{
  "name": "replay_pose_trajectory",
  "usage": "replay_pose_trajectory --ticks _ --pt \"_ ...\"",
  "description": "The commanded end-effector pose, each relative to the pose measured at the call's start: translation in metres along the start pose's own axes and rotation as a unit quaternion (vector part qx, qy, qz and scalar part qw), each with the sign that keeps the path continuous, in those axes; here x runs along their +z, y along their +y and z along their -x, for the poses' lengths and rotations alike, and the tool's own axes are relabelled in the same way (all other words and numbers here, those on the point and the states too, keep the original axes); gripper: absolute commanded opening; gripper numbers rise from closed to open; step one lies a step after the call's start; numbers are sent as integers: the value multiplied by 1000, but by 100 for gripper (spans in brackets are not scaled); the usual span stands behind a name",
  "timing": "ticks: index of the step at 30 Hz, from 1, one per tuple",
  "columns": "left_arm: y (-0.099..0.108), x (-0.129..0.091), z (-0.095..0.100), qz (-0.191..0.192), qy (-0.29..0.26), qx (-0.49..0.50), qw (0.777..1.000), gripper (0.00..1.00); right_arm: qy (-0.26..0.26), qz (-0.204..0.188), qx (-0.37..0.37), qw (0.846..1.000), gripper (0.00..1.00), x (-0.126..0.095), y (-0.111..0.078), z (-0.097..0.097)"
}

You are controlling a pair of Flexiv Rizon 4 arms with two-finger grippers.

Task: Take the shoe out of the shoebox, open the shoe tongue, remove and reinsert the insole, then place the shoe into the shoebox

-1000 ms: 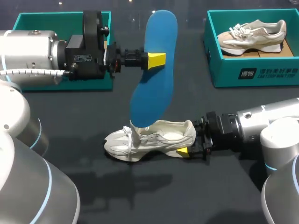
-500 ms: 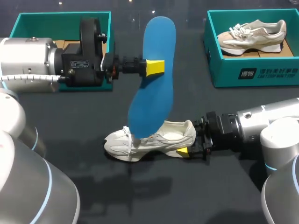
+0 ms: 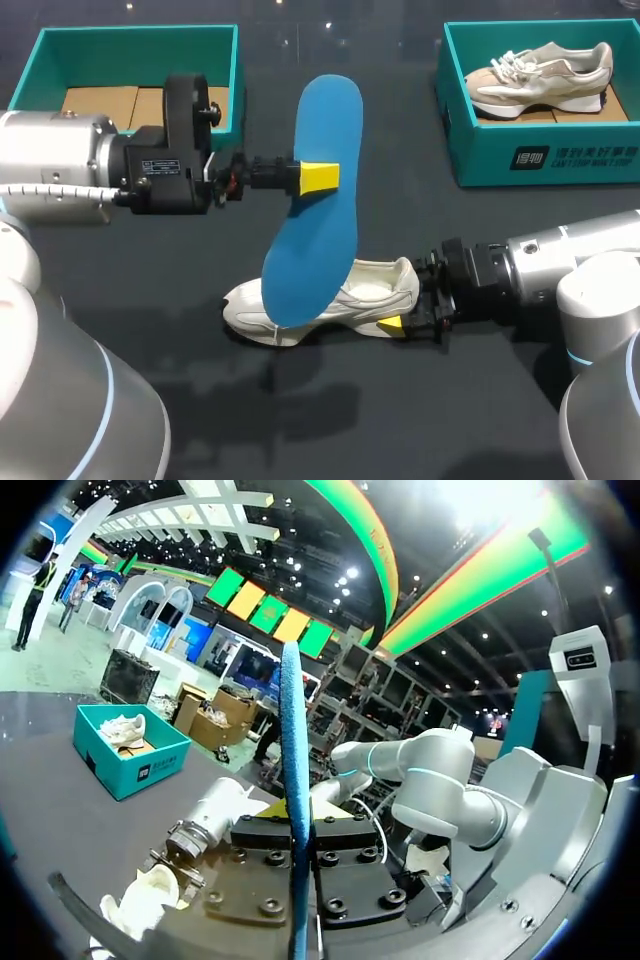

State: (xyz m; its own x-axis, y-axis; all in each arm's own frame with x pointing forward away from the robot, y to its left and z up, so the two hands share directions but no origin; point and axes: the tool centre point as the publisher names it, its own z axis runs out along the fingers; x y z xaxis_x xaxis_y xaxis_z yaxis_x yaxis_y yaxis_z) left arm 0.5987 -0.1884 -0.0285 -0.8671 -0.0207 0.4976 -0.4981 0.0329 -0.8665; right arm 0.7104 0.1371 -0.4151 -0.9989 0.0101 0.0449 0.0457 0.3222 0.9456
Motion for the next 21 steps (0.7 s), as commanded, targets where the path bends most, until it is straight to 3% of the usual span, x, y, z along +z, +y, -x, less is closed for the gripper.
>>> replay_pose_trajectory --ticks 1,11,21 --pt "10 -4 -3 -15 4 -6 1000 0 0 -2 0 1000 0 4 -2 0" --pt "17 -16 -10 -56 -11 -14 998 0 0 -2 0 1000 0 4 -2 0" --pt "16 -19 -8 -55 -17 -18 998 0 0 -2 0 1000 0 4 -2 0"
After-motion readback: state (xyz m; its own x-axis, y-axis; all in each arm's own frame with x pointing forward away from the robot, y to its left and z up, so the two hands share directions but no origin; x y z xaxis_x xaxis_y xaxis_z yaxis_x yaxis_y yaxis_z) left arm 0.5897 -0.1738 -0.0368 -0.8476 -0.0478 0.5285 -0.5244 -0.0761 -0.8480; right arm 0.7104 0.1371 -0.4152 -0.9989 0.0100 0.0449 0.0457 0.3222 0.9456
